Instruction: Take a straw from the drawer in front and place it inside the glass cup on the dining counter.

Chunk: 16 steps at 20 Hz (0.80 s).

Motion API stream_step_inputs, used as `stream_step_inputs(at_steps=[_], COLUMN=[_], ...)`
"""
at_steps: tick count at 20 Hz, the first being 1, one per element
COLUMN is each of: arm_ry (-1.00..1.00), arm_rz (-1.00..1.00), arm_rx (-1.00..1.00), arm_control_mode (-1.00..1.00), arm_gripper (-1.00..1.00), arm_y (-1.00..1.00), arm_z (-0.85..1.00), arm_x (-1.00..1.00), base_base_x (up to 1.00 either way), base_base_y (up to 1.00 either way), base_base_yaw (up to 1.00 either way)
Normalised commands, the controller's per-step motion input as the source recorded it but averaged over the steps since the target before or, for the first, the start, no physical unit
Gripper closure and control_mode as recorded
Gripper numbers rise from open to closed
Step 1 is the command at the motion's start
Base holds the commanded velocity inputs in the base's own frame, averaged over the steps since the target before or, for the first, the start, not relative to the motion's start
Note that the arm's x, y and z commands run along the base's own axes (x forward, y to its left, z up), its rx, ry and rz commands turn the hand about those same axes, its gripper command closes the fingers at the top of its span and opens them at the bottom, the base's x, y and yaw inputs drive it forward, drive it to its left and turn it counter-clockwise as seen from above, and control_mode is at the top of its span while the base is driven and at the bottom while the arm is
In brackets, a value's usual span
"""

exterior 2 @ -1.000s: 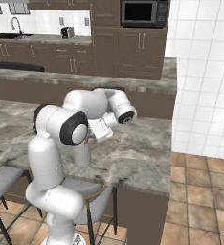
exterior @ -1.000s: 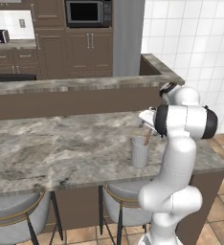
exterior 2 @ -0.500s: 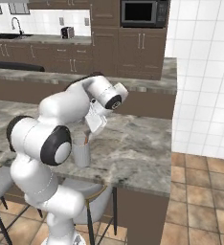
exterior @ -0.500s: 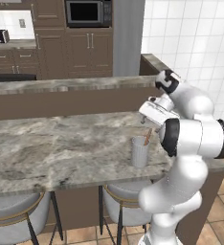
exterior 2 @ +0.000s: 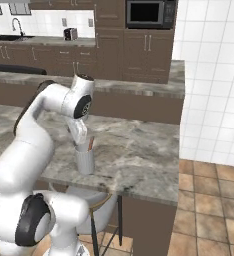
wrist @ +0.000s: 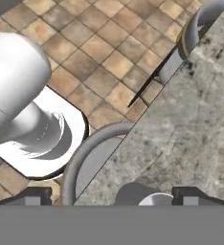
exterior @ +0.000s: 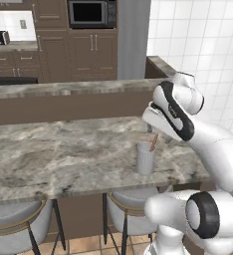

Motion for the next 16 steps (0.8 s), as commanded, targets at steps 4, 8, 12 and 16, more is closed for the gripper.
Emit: stream_step_inputs(at_steps=[4,8,12,16], arm_ry=[-0.51,-0.41,-0.12,0.0], arm_rz=[0.0,0.0,0.0,0.0], arm_rx=[-0.44,-0.39,-0.16,-0.03], arm_control_mode=[-1.0,-1.0,-1.0,-1.0], arm_gripper=[-1.0,-1.0,-1.0,-1.0], arm_y=[0.34,0.22,0.03,0.0], arm_z=[0.54,0.48,0.37,0.34], arm_x=[-0.99,-1.0,-0.79,-0.51], base_base_x=[0.0,0.0,0.0,0.0], base_base_y=[0.0,0.0,0.0,0.0], base_base_yaw=[0.0,0.0,0.0,0.0])
